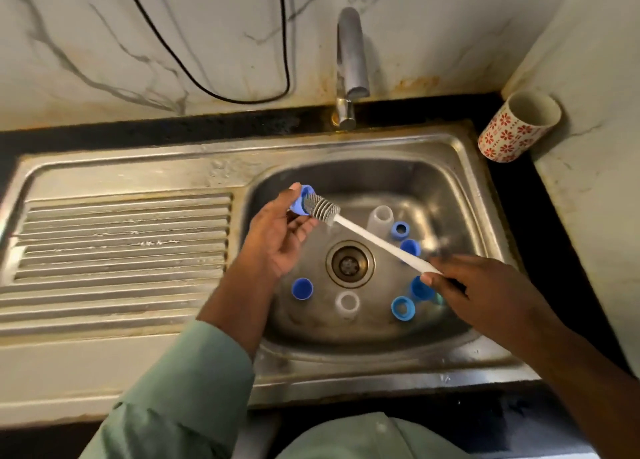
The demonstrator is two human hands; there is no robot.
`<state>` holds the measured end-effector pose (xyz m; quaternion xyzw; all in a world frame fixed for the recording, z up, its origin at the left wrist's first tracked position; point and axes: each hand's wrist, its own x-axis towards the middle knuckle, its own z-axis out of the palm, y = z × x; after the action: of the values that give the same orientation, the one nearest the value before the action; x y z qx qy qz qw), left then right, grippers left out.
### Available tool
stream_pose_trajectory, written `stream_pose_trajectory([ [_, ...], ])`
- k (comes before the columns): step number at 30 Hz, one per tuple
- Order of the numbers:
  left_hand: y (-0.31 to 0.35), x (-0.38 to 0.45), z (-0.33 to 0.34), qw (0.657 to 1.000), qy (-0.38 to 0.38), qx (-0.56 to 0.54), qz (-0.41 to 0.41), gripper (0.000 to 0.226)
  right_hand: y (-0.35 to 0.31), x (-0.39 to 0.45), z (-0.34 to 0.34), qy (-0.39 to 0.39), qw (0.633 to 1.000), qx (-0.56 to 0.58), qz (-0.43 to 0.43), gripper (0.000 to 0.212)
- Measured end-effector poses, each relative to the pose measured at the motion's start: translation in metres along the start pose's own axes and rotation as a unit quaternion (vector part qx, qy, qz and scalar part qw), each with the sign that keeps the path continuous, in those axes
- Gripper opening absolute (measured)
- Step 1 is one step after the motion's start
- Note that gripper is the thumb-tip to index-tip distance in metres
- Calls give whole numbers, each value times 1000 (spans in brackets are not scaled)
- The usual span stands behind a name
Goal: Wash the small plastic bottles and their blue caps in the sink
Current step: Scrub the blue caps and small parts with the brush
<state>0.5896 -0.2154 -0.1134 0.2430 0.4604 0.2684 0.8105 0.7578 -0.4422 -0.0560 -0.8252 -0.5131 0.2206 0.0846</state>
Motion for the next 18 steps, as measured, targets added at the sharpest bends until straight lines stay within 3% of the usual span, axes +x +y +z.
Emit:
stream_pose_trajectory([
  [4,12,-20,-20,999,-19,-10,43,47,-31,-7,-11,36,996,-84,11,44],
  [9,30,-45,-33,996,-33,-48,71,62,-60,-18,-16,20,1000,10,3,38],
  [15,54,-61,-50,993,-55,-63,82,58,-86,-24,-18,-16,991,129,35,31],
  [18,65,-68,-53,993,-72,14,92,40,-91,-23,-15,-8,991,126,51,29],
])
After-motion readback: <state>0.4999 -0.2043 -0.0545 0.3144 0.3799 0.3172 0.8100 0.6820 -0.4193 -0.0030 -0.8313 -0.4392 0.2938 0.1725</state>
